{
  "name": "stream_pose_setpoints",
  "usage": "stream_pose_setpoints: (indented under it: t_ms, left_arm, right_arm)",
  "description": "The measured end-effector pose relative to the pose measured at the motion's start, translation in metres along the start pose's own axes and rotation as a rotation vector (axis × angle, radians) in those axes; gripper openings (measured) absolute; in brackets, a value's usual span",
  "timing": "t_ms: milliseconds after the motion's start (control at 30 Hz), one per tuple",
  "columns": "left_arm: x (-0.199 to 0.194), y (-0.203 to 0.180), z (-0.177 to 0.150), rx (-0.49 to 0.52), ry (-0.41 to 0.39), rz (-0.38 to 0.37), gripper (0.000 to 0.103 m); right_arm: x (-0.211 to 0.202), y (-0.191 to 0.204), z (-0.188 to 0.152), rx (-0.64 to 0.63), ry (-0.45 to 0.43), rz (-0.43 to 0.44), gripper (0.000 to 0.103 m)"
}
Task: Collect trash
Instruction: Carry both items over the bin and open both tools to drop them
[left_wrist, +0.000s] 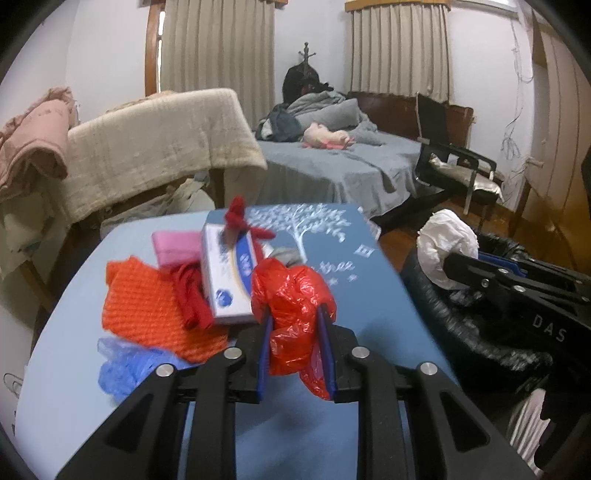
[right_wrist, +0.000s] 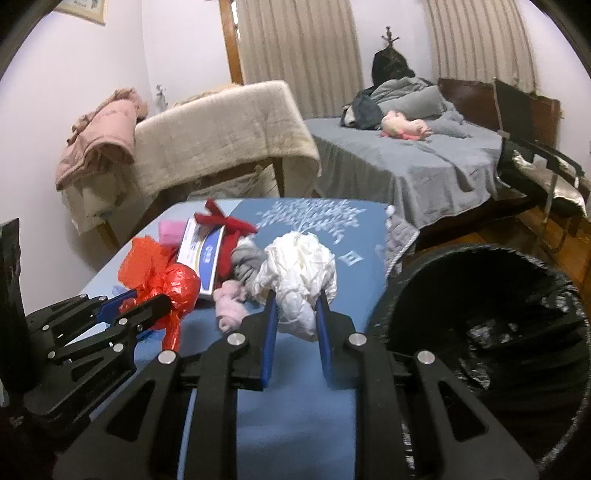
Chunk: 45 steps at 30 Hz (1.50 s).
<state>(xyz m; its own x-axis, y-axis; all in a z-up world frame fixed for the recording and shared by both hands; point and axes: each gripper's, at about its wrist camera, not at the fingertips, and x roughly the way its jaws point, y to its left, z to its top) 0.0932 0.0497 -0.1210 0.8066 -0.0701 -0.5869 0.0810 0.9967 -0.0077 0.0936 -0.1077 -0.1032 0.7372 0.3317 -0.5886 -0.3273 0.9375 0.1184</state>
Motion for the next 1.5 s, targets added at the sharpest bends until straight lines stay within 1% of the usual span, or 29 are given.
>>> stream_pose_setpoints:
  t_ms: [133,367,667,867,933,1000,1033,1067,1100,1133,1167,1233,1267,1333,1400,1500]
  left_arm:
    - [0.003,-0.014,0.013,0.014,-0.021,-0.033,0.023]
    - [0.010,-0.058,0.031,0.067,-0.047,-0.132,0.023]
    - [0.030,-0.127,0.049,0.129,-0.049,-0.263,0.023]
    - [0.044,-0.167,0.056,0.164,-0.042,-0.333,0.023]
    - [0.048,-0.178,0.058,0.174,-0.040,-0.361,0.023]
    - [0.050,-0.184,0.059,0.176,-0.039,-0.381,0.029]
    - [0.050,-0.185,0.059,0.175,-0.039,-0.386,0.032]
    - [0.050,-0.186,0.060,0.172,-0.040,-0.391,0.044]
    - [0.049,-0.184,0.060,0.168,-0.041,-0.395,0.053]
    - [0.049,-0.183,0.060,0.165,-0.045,-0.396,0.054]
    - [0.048,-0.180,0.059,0.164,-0.047,-0.392,0.055]
    - [0.047,-0.174,0.058,0.158,-0.045,-0.377,0.059]
    - [0.046,-0.169,0.058,0.150,-0.041,-0.366,0.060]
    - [0.044,-0.157,0.058,0.132,-0.042,-0.340,0.064]
    - [0.040,-0.145,0.057,0.120,-0.052,-0.302,0.069]
    - [0.030,-0.123,0.051,0.108,-0.067,-0.232,0.075]
  right_arm:
    - [-0.016,-0.018,0.005,0.018,-0.030,-0.041,0.019]
    - [-0.040,-0.064,0.007,0.073,-0.066,-0.147,0.019]
    - [-0.065,-0.128,-0.011,0.145,-0.067,-0.295,0.019]
    - [-0.074,-0.154,-0.025,0.183,-0.055,-0.356,0.020]
    - [-0.076,-0.161,-0.028,0.193,-0.054,-0.373,0.022]
    - [-0.079,-0.170,-0.031,0.204,-0.051,-0.390,0.023]
    - [-0.080,-0.174,-0.033,0.210,-0.048,-0.401,0.027]
    - [-0.081,-0.177,-0.035,0.214,-0.049,-0.410,0.031]
    - [-0.082,-0.179,-0.035,0.217,-0.050,-0.421,0.040]
    - [-0.083,-0.180,-0.035,0.220,-0.053,-0.430,0.048]
    - [-0.084,-0.181,-0.036,0.225,-0.058,-0.438,0.052]
    - [-0.087,-0.181,-0.038,0.226,-0.066,-0.449,0.070]
    - [-0.087,-0.180,-0.038,0.226,-0.071,-0.452,0.074]
    - [-0.087,-0.176,-0.037,0.222,-0.082,-0.455,0.091]
    - [-0.088,-0.168,-0.035,0.214,-0.104,-0.452,0.093]
    - [-0.082,-0.153,-0.028,0.200,-0.114,-0.411,0.096]
